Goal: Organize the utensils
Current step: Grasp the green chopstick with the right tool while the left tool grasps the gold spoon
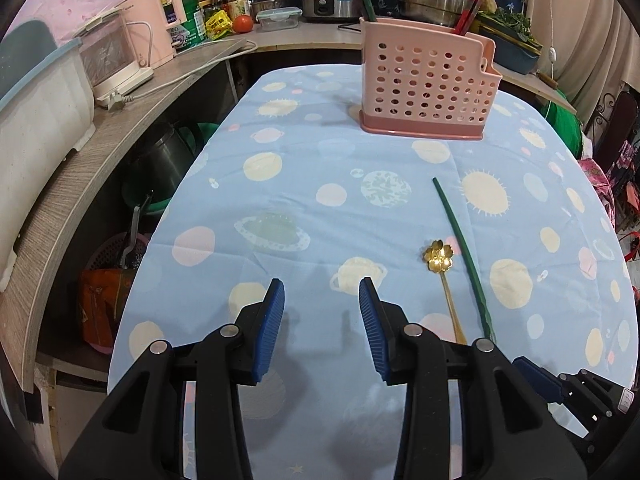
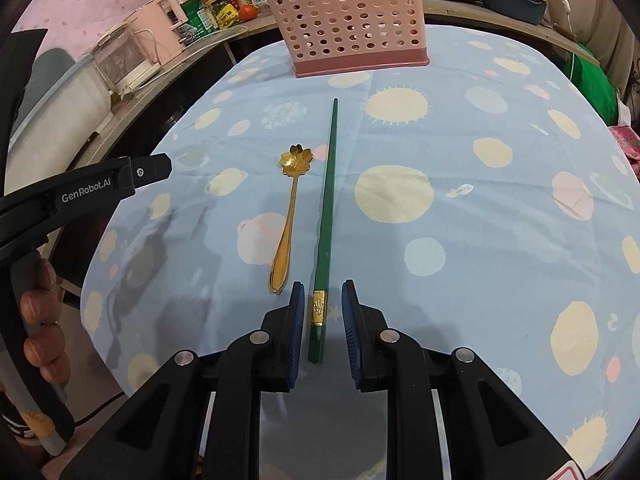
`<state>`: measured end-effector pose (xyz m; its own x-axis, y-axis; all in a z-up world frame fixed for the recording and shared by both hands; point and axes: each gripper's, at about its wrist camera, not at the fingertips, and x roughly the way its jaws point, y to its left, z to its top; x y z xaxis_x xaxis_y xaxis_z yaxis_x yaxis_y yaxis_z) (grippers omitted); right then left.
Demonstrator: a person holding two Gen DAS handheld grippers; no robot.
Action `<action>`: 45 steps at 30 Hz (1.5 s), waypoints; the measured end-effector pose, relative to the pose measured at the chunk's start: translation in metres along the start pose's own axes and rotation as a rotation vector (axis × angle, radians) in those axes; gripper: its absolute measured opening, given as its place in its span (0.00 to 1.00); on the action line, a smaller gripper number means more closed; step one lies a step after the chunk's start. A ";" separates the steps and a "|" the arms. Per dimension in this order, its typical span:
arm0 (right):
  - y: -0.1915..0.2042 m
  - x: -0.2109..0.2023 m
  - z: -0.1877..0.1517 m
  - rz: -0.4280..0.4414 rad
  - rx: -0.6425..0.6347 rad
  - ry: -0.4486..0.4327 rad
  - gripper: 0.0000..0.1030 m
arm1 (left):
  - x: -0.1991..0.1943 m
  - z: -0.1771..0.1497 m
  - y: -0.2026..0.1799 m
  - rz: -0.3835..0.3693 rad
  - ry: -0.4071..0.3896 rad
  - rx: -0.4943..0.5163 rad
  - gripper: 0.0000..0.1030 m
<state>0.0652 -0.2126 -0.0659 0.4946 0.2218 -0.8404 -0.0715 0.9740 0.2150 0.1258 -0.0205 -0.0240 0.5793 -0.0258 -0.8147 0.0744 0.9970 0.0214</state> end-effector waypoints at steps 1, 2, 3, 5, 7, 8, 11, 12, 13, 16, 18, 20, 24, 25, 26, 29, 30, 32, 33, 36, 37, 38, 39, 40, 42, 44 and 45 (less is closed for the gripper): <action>0.000 0.001 0.000 0.000 0.000 0.002 0.20 | 0.001 -0.001 0.000 0.000 0.004 -0.001 0.36; 0.000 0.001 -0.001 -0.003 -0.002 0.002 0.20 | 0.002 -0.002 0.001 0.000 0.008 -0.001 0.36; 0.000 0.002 -0.002 -0.007 -0.006 0.004 0.20 | 0.002 -0.003 0.001 0.001 0.010 -0.001 0.36; 0.001 0.004 -0.003 -0.006 -0.007 0.012 0.20 | 0.004 -0.005 0.001 -0.001 0.016 -0.001 0.36; 0.002 0.005 -0.005 -0.011 -0.012 0.010 0.20 | 0.005 -0.006 0.001 -0.002 0.021 0.000 0.36; 0.003 0.005 -0.005 -0.014 -0.016 0.009 0.20 | 0.006 -0.007 0.001 -0.003 0.023 0.000 0.36; 0.003 0.006 -0.005 -0.019 -0.020 0.007 0.19 | 0.007 -0.009 -0.001 -0.009 0.035 0.003 0.36; 0.003 0.007 -0.005 -0.026 -0.023 0.005 0.15 | 0.008 -0.011 -0.002 -0.011 0.038 0.004 0.37; 0.003 0.007 -0.005 -0.035 -0.026 0.003 0.12 | 0.008 -0.012 -0.003 -0.013 0.041 0.006 0.41; 0.001 0.007 -0.005 -0.050 -0.020 0.001 0.07 | 0.007 -0.016 -0.007 -0.017 0.041 0.015 0.47; -0.003 0.007 -0.005 -0.043 -0.006 0.000 0.07 | 0.007 -0.018 -0.010 -0.025 0.044 0.027 0.48; -0.005 0.005 -0.004 -0.050 0.001 -0.004 0.07 | 0.007 -0.020 -0.013 -0.033 0.050 0.035 0.48; -0.014 0.001 -0.002 -0.056 0.032 -0.022 0.07 | 0.008 -0.023 -0.022 -0.056 0.060 0.057 0.53; -0.016 -0.001 -0.001 -0.059 0.040 -0.028 0.07 | 0.008 -0.024 -0.025 -0.066 0.061 0.062 0.58; -0.019 -0.003 0.000 -0.062 0.047 -0.034 0.07 | 0.007 -0.025 -0.027 -0.075 0.063 0.067 0.60; -0.026 -0.007 0.002 -0.068 0.070 -0.044 0.07 | 0.008 -0.028 -0.036 -0.115 0.072 0.083 0.64; -0.029 -0.008 0.002 -0.069 0.078 -0.046 0.07 | 0.010 -0.030 -0.040 -0.127 0.080 0.088 0.64; -0.034 -0.009 0.002 -0.068 0.091 -0.047 0.07 | 0.013 -0.033 -0.046 -0.150 0.095 0.094 0.64; -0.036 -0.009 0.002 -0.068 0.095 -0.047 0.07 | 0.015 -0.035 -0.048 -0.160 0.104 0.096 0.64; -0.039 -0.009 0.002 -0.068 0.103 -0.046 0.07 | 0.020 -0.039 -0.055 -0.183 0.126 0.100 0.64; -0.039 -0.009 0.001 -0.067 0.104 -0.045 0.07 | 0.020 -0.040 -0.057 -0.188 0.128 0.100 0.64; -0.039 -0.009 0.001 -0.066 0.105 -0.044 0.07 | 0.020 -0.040 -0.059 -0.193 0.129 0.102 0.64; -0.039 -0.008 0.001 -0.065 0.105 -0.043 0.07 | 0.021 -0.041 -0.060 -0.199 0.130 0.103 0.64; -0.039 -0.008 0.001 -0.064 0.105 -0.042 0.07 | 0.021 -0.041 -0.061 -0.204 0.132 0.103 0.64; -0.040 -0.007 0.001 -0.061 0.107 -0.039 0.07 | 0.022 -0.042 -0.064 -0.213 0.138 0.109 0.64; -0.040 -0.007 0.000 -0.059 0.110 -0.037 0.07 | 0.023 -0.043 -0.067 -0.220 0.143 0.113 0.60; -0.040 -0.006 0.000 -0.058 0.110 -0.037 0.07 | 0.025 -0.043 -0.069 -0.225 0.149 0.117 0.55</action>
<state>0.0652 -0.2529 -0.0691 0.5265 0.1610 -0.8348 0.0530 0.9738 0.2212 0.0996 -0.0864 -0.0706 0.4126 -0.2253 -0.8826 0.2853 0.9521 -0.1097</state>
